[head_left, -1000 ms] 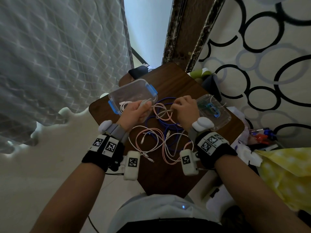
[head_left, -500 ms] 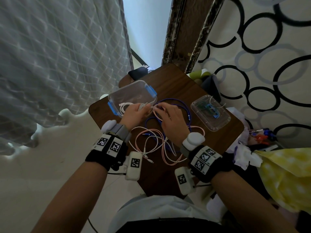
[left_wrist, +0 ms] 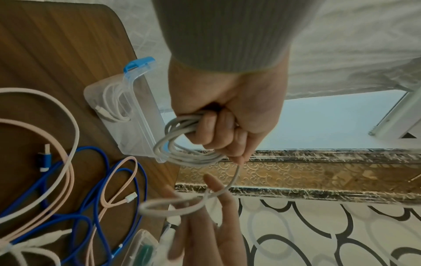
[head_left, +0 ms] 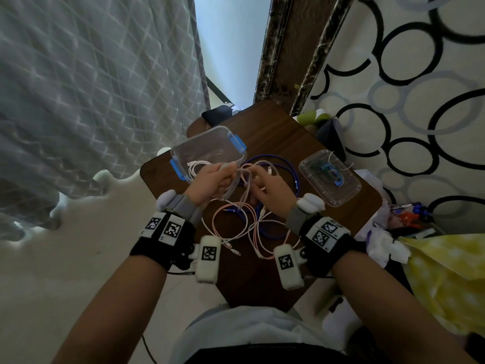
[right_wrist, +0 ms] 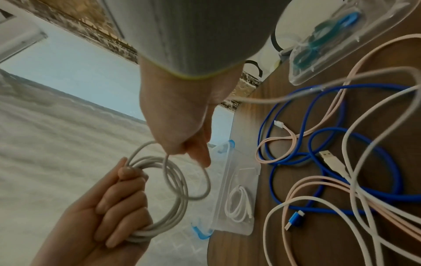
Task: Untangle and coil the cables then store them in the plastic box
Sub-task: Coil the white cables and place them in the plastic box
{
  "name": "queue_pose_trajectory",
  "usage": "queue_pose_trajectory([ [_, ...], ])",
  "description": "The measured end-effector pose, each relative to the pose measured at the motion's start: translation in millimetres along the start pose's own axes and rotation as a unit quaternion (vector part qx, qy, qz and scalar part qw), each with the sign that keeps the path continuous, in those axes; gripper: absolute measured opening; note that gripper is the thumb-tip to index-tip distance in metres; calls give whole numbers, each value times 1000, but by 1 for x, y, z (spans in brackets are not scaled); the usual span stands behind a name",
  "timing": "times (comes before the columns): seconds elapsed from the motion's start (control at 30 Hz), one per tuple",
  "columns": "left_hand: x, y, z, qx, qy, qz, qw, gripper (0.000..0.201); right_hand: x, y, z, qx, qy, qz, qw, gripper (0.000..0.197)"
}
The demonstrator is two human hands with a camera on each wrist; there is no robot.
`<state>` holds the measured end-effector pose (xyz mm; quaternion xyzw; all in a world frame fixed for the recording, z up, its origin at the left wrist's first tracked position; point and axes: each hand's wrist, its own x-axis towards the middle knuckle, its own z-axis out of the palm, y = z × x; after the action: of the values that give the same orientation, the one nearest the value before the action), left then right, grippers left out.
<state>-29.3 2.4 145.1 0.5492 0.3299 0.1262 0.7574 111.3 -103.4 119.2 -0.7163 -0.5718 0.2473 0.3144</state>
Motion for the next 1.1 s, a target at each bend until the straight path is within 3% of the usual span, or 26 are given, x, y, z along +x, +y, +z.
queue_pose_trajectory([
  [0.07,2,0,-2,5,20,2,1000,32,-1,0,-4,-4,6,35,999,24],
  [0.2,3,-3,-2,-3,23,-1,1000,32,2,3,-8,-84,-20,5,996,10],
  [0.33,5,-8,-3,14,48,-4,999,32,5,4,-3,-103,-76,9,992,34],
  [0.5,5,-14,-8,118,79,24,990,29,5,-8,-8,75,-131,64,986,28],
  [0.63,4,-14,-8,122,73,37,989,30,3,-7,0,54,-71,96,991,10],
  [0.7,5,-14,-9,124,84,35,988,29,-1,-3,1,44,-30,94,994,31],
  [0.8,6,-17,-13,148,92,22,984,30,-4,-2,-6,81,40,109,990,18],
  [0.93,7,-22,-16,132,121,4,984,30,1,4,-9,-81,-20,111,990,2],
  [0.97,8,-22,-18,115,139,-1,984,29,1,8,-9,-110,-26,127,985,9],
  [1.03,8,-22,-24,88,173,-3,981,29,-2,19,-13,-114,0,161,980,17],
  [1.1,9,-23,-29,102,183,0,978,30,-7,24,-20,-59,63,181,980,13],
])
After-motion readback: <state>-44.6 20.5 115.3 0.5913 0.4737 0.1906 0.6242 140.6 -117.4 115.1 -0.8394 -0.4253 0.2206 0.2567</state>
